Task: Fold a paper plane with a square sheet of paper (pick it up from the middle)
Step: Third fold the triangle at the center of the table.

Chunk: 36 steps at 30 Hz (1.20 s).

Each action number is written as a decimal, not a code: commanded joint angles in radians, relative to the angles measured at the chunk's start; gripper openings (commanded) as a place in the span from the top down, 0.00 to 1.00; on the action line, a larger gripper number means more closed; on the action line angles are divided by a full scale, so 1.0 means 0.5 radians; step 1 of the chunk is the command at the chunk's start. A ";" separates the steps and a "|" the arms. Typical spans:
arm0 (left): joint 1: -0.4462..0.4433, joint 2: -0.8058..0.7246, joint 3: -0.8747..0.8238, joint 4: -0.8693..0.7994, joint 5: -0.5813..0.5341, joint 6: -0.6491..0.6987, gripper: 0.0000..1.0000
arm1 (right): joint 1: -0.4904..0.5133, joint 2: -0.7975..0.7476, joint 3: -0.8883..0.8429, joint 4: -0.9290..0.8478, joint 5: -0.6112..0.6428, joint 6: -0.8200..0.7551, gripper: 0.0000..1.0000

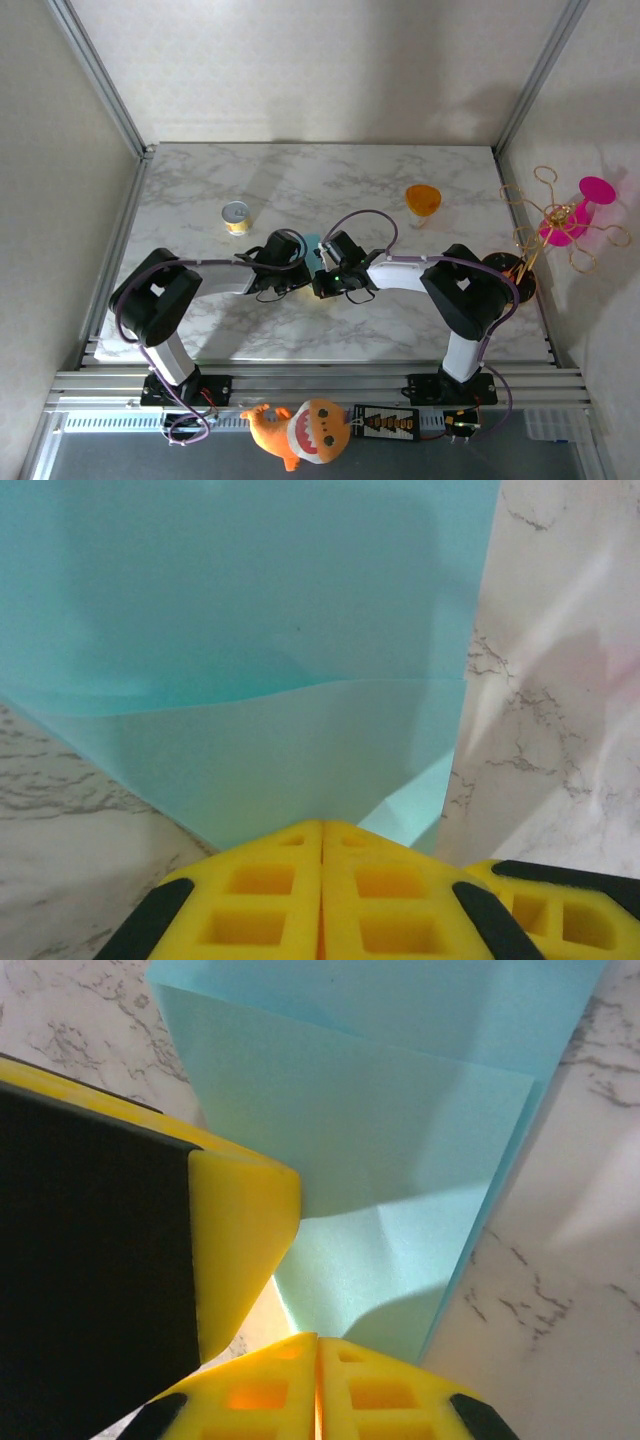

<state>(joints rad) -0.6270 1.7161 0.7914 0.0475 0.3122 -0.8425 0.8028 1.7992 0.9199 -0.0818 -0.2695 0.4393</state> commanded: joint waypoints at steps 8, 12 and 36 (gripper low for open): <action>0.251 0.049 -0.034 -0.008 0.142 0.300 0.89 | -0.001 0.178 -0.126 -0.439 0.180 -0.144 0.90; 0.323 0.053 0.011 -0.070 0.124 0.422 0.88 | -0.001 0.197 -0.128 -0.450 0.179 -0.151 0.91; 0.475 -0.179 0.356 -0.411 0.134 0.633 0.85 | -0.007 0.135 -0.052 -0.408 0.109 -0.121 0.90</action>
<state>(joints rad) -0.3836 1.7149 0.9352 -0.1535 0.3317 -0.4976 0.8028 1.8030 0.9291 -0.0982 -0.2733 0.3809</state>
